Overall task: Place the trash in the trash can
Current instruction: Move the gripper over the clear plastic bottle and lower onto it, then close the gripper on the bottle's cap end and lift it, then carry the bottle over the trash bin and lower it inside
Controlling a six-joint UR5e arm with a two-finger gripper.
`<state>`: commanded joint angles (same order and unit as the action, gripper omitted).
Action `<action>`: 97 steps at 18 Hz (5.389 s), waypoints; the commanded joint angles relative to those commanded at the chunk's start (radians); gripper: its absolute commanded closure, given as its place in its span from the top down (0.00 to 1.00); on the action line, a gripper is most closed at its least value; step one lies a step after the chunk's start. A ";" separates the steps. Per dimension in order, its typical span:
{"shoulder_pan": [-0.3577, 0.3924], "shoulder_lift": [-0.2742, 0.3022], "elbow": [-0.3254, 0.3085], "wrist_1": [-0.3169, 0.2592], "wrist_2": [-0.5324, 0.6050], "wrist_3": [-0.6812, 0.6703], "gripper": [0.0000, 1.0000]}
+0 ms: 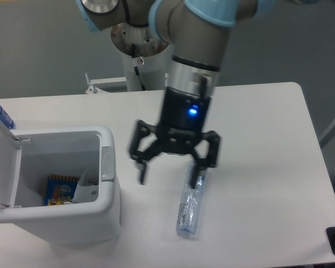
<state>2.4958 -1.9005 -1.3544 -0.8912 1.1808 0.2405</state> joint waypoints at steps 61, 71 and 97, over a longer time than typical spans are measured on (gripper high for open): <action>-0.011 -0.167 -0.025 0.072 0.042 0.272 0.64; 0.011 -0.085 0.207 0.077 -0.150 -0.081 0.64; -0.296 -0.048 0.164 0.126 -0.148 -0.145 1.00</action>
<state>2.1997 -1.9482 -1.1904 -0.7655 1.0324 0.0951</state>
